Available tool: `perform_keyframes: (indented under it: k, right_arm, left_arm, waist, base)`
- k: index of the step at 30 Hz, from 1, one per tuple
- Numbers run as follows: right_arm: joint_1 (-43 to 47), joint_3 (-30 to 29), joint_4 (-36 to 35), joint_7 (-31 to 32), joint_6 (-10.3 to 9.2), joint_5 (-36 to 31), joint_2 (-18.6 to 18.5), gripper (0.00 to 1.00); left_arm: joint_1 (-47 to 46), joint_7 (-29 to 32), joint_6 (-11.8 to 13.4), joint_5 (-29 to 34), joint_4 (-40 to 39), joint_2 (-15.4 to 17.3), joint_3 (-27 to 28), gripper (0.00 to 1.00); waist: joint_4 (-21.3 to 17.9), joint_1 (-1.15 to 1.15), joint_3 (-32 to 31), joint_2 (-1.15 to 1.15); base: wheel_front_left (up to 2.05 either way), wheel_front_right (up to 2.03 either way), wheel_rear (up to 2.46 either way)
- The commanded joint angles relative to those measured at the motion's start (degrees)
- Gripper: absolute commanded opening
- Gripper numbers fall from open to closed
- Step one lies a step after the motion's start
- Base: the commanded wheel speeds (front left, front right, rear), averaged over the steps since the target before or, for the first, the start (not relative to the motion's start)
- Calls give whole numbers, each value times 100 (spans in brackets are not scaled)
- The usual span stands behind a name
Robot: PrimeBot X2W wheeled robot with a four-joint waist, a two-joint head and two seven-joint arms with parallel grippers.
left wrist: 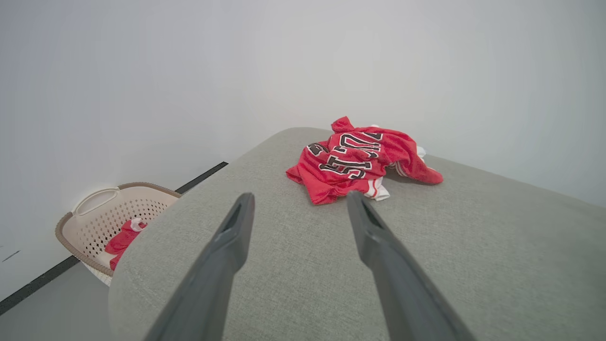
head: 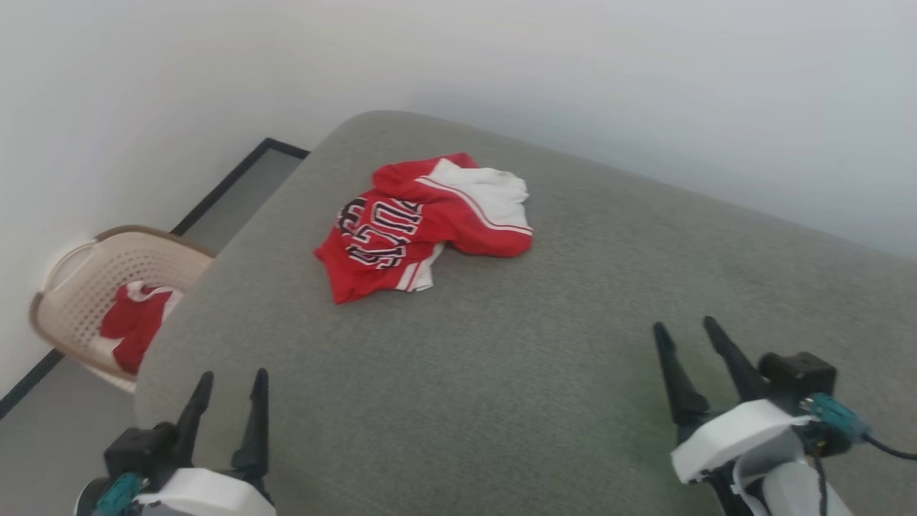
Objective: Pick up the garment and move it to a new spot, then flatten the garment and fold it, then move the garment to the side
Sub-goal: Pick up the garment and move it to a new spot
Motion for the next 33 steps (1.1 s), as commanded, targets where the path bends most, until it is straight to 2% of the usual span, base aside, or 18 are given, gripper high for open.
perform_keyframes:
  k: [1, 15, 19, 23, 27, 33]
  right_arm:
    - [-136, 112, 32, -15, 0, 12, 45, 100]
    - [-527, 706, 253, -15, -1, 131, -16, 100]
    - [-495, 673, 228, -15, -1, 145, -36, 100]
    - [-317, 561, 144, -15, -1, 115, 5, 100]
    - [-444, 560, 26, -15, -1, 47, -4, 100]
    - [-772, 594, -96, -15, -3, 4, -65, 100]
  left_arm:
    - [111, -28, -15, 54, -73, -30, 95, 100]
    - [398, -27, -15, 264, -432, -298, 517, 100]
    - [296, -27, -15, 271, -458, -294, 397, 100]
    - [64, -27, -15, 0, -295, -197, 51, 100]
    - [-506, -28, -15, -249, -111, -5, -368, 100]
    - [-1796, -27, -15, -508, 256, 498, -891, 100]
  waist:
    - [157, 0, 15, 0]
    - [223, 0, 113, 0]
    - [187, 0, 93, 0]
    - [94, 0, 95, 0]
    - [-368, 0, 418, 0]
    - [-1267, 0, 1182, 0]
  base:
    - [0, 0, 0]
    - [0, 0, 0]
    - [0, 0, 0]
    - [0, 0, 0]
    - [0, 0, 0]
    - [0, 0, 0]
